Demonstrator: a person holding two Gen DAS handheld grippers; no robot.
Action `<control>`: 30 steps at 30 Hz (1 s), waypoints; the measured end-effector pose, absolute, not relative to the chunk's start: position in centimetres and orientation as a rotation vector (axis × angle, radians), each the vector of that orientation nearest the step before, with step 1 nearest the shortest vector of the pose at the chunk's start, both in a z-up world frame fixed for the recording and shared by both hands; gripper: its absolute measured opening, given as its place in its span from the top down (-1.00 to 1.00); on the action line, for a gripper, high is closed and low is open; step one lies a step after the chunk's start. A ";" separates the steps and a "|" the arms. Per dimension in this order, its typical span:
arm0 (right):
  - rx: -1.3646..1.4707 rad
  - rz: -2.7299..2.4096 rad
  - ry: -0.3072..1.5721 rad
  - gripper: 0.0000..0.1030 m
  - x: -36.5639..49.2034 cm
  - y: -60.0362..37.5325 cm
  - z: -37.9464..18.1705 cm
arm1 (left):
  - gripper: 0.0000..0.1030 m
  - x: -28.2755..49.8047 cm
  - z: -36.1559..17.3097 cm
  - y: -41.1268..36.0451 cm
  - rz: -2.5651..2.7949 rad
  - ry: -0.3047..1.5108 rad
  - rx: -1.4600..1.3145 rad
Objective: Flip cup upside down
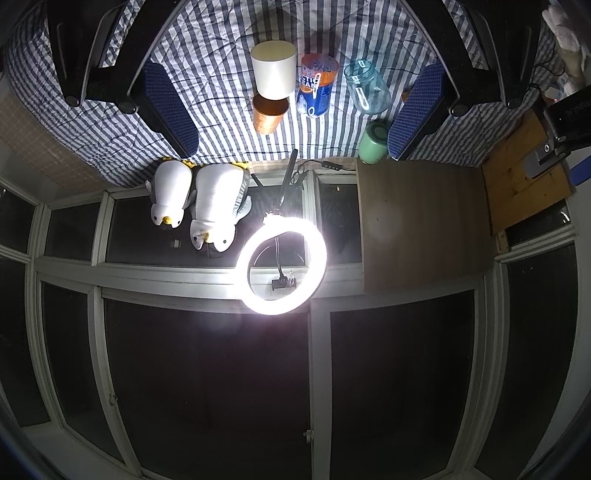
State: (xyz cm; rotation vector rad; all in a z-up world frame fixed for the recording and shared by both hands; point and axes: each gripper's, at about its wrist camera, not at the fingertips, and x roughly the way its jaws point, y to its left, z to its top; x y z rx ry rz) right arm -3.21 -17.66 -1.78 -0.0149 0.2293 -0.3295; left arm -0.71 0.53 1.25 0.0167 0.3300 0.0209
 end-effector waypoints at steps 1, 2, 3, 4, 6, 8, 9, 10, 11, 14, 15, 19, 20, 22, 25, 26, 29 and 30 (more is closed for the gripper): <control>-0.014 -0.330 0.229 -0.97 -3.2 -17.7 -1.8 | -0.99 -0.7 1.3 0.5 0.022 0.328 0.018; -0.013 -0.330 0.228 -0.97 -3.3 -17.7 -1.8 | -0.99 -0.7 1.3 0.5 0.023 0.326 0.020; -0.014 -0.330 0.230 -0.97 -3.2 -17.6 -1.8 | -0.99 -0.7 1.2 0.5 0.024 0.325 0.023; -0.015 -0.330 0.230 -0.97 -3.2 -17.6 -1.7 | -0.99 -0.7 1.2 0.5 0.025 0.323 0.027; -0.015 -0.331 0.229 -0.97 -3.2 -17.6 -1.7 | -0.99 -0.8 1.1 0.4 0.029 0.318 0.036; -0.015 -0.331 0.226 -0.97 -3.3 -17.6 -1.7 | -0.99 -0.8 1.0 0.2 0.033 0.311 0.049; -0.016 -0.330 0.226 -0.97 -3.3 -17.5 -1.7 | -0.99 -0.9 0.9 0.1 0.034 0.306 0.055; -0.016 -0.330 0.224 -0.97 -3.4 -17.5 -1.7 | -0.99 -1.0 0.9 0.0 0.037 0.298 0.065; -0.017 -0.331 0.222 -0.97 -3.5 -17.4 -1.7 | -0.99 -1.0 0.8 -0.1 0.044 0.286 0.078; -0.014 -0.334 0.222 -0.97 -3.4 -17.4 -1.6 | -0.99 -1.3 0.5 -0.2 0.055 0.257 0.087; -0.013 -0.334 0.223 -0.97 -3.4 -17.4 -1.6 | -0.99 -1.4 0.4 -0.1 0.058 0.254 0.083; -0.007 -0.337 0.220 -0.97 -3.6 -17.6 -1.5 | -0.99 -1.6 0.0 0.1 0.068 0.244 0.067; -0.005 -0.337 0.219 -0.97 -3.6 -17.6 -1.5 | -0.99 -1.6 -0.2 0.1 0.068 0.250 0.069; -0.005 -0.334 0.223 -0.97 -3.5 -17.6 -1.5 | -0.99 -1.5 -0.4 0.0 0.061 0.264 0.070; -0.008 -0.334 0.223 -0.97 -3.5 -17.6 -1.5 | -0.99 -1.4 -0.5 -0.1 0.057 0.269 0.075; -0.009 -0.334 0.223 -0.97 -3.5 -17.6 -1.4 | -0.99 -1.5 -0.5 -0.1 0.055 0.268 0.076; -0.009 -0.334 0.225 -0.97 -3.5 -17.6 -1.5 | -0.99 -1.4 -0.5 -0.1 0.055 0.269 0.079; -0.009 -0.335 0.223 -0.97 -3.5 -17.6 -1.5 | -0.99 -1.4 -0.6 -0.1 0.054 0.270 0.079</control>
